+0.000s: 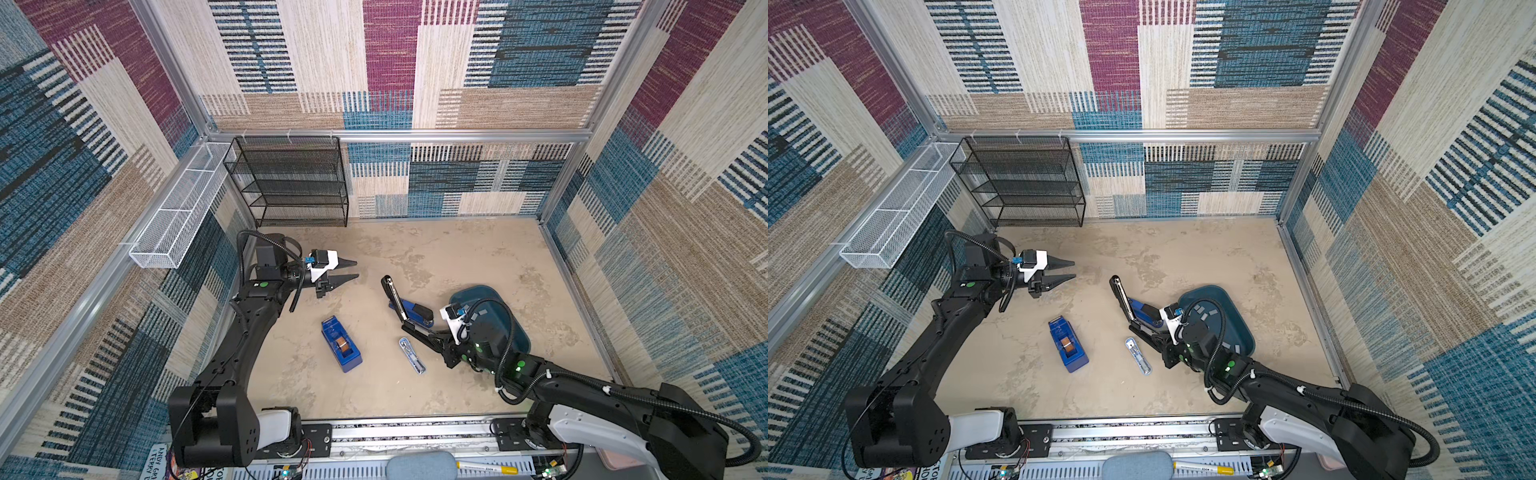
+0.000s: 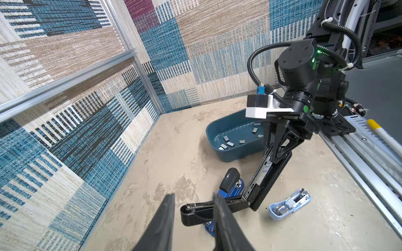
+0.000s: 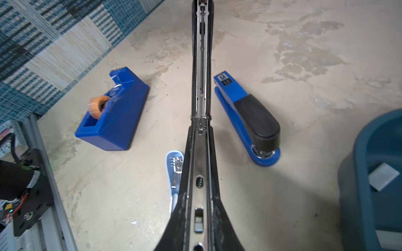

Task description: Load the staples into the stapler

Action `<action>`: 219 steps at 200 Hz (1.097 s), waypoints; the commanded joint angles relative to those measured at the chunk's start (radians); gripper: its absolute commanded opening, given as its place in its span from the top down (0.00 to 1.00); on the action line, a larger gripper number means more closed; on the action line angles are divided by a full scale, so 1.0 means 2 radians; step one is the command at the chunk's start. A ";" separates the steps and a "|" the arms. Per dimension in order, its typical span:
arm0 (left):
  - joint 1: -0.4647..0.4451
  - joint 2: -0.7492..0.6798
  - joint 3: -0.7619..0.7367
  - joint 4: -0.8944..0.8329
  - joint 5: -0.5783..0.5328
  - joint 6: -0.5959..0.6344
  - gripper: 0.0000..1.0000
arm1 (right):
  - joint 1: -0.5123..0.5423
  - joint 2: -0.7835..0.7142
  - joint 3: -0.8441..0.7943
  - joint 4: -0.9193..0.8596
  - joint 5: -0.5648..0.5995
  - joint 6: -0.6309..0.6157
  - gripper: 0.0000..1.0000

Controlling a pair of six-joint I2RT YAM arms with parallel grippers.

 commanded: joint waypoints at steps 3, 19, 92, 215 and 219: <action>0.000 0.001 -0.002 0.018 0.006 -0.016 0.66 | 0.002 0.014 -0.004 0.095 0.023 -0.002 1.00; 0.000 0.002 -0.002 0.019 0.006 -0.016 0.66 | 0.004 0.026 -0.005 0.107 0.011 -0.006 1.00; 0.000 0.002 -0.003 0.033 0.021 -0.030 0.66 | 0.035 0.089 -0.003 0.123 0.040 -0.010 1.00; -0.001 0.007 -0.008 0.054 0.032 -0.042 0.67 | 0.088 0.172 0.014 0.115 0.122 0.003 0.73; 0.000 0.007 -0.008 0.054 0.032 -0.042 0.67 | 0.088 0.173 0.014 0.115 0.123 0.004 0.73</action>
